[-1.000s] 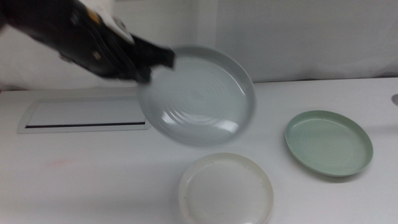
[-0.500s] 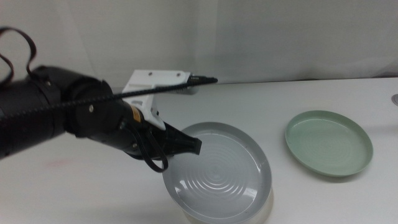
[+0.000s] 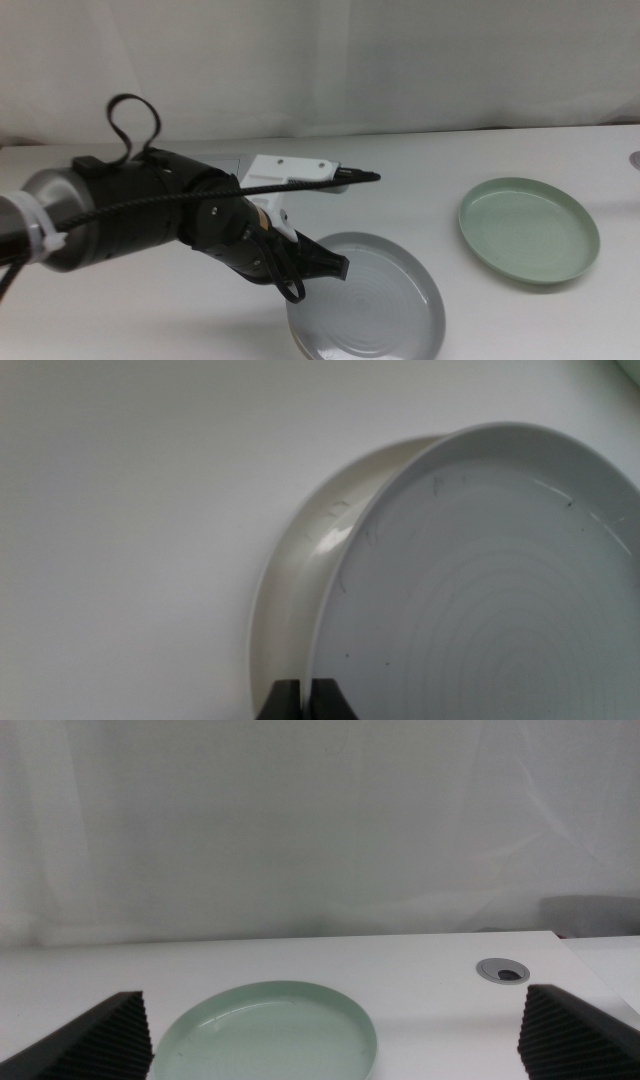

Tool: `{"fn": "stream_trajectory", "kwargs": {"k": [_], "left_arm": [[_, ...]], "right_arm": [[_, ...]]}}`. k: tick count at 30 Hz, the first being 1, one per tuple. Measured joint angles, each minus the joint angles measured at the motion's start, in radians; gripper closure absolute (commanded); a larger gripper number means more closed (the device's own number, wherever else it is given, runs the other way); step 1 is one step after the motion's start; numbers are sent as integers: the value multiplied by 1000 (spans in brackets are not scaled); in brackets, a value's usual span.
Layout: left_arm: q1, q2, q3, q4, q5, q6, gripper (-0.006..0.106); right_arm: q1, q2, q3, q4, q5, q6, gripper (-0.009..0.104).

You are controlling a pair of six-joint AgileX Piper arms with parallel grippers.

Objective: Stack the three bowls on top of each other.

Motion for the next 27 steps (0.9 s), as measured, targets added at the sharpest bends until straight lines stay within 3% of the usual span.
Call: {"fn": "stream_trajectory", "kwargs": {"k": [19, 22, 26, 27], "left_arm": [[-2, 91, 0, -4, -43, -6, 100], [-2, 91, 0, -4, -52, -6, 75], [-2, 91, 0, -4, -54, -6, 14], [-2, 91, -2, -4, -54, -6, 8]], "right_arm": [[0, 0, 0, 0, 0, 5, -8], [0, 0, 0, 0, 0, 5, -8], [0, 0, 0, 0, 0, 5, -8], [0, 0, 0, 0, 0, 5, -8]]}}
